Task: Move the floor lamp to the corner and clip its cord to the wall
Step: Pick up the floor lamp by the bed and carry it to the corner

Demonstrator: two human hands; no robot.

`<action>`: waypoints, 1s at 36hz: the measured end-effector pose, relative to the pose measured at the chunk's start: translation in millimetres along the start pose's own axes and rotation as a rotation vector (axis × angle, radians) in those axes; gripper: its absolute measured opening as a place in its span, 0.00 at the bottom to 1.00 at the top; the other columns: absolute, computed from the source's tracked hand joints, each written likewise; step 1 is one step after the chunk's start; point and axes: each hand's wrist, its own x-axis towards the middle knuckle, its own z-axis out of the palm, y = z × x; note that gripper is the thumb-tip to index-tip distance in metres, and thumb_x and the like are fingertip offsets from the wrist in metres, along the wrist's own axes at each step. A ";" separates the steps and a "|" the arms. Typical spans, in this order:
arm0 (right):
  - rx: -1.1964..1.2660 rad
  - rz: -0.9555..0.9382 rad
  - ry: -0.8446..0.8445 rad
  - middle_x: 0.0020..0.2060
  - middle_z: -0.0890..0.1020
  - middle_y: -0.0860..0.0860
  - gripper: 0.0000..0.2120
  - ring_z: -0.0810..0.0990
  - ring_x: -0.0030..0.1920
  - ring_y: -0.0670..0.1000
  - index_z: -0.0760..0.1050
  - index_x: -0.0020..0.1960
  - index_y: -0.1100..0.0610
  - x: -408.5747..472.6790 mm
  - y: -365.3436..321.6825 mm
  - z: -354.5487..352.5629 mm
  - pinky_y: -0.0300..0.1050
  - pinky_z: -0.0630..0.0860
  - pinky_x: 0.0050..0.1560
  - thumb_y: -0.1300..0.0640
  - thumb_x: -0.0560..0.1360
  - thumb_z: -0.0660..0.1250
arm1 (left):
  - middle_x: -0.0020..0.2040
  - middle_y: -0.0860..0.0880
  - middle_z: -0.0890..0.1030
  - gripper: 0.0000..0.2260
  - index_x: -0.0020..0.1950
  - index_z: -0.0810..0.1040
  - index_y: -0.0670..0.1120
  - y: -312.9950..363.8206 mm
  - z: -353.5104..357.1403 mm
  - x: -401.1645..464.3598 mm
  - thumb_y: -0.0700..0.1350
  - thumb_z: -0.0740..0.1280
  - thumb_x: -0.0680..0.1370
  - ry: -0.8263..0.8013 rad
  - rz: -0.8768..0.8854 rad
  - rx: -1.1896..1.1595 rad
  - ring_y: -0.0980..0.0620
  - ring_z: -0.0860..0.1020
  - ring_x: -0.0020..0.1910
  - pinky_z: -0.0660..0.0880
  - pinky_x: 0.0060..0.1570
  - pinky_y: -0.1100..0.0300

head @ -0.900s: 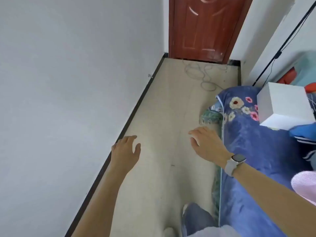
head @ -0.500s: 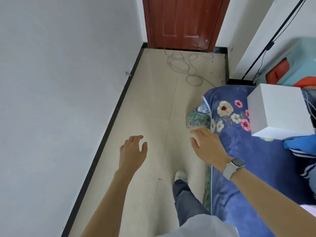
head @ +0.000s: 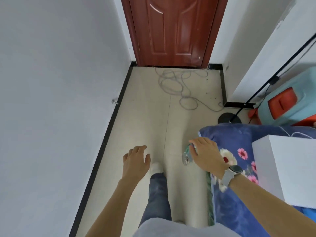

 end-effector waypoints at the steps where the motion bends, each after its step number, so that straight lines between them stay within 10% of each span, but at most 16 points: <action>1: -0.001 0.000 -0.003 0.59 0.79 0.51 0.15 0.74 0.60 0.55 0.72 0.62 0.54 19.6 2.9 -3.9 0.51 0.67 0.60 0.53 0.78 0.56 | 0.65 0.49 0.75 0.17 0.66 0.69 0.49 0.1 -2.2 19.8 0.49 0.58 0.78 0.001 -0.012 0.001 0.48 0.72 0.63 0.64 0.64 0.51; 29: 0.120 0.627 0.068 0.61 0.76 0.54 0.16 0.71 0.62 0.58 0.71 0.61 0.56 450.6 163.0 -129.1 0.53 0.66 0.63 0.53 0.78 0.54 | 0.66 0.48 0.73 0.17 0.67 0.68 0.47 215.5 -38.7 598.1 0.47 0.57 0.78 -0.255 0.565 0.181 0.48 0.70 0.64 0.63 0.65 0.50; 36: 0.281 0.851 0.188 0.60 0.77 0.54 0.16 0.73 0.60 0.58 0.72 0.62 0.55 500.5 250.7 -139.8 0.54 0.69 0.60 0.54 0.78 0.55 | 0.51 0.44 0.79 0.08 0.52 0.74 0.45 299.5 -24.8 701.3 0.45 0.59 0.76 -0.267 0.699 0.194 0.43 0.76 0.49 0.70 0.44 0.54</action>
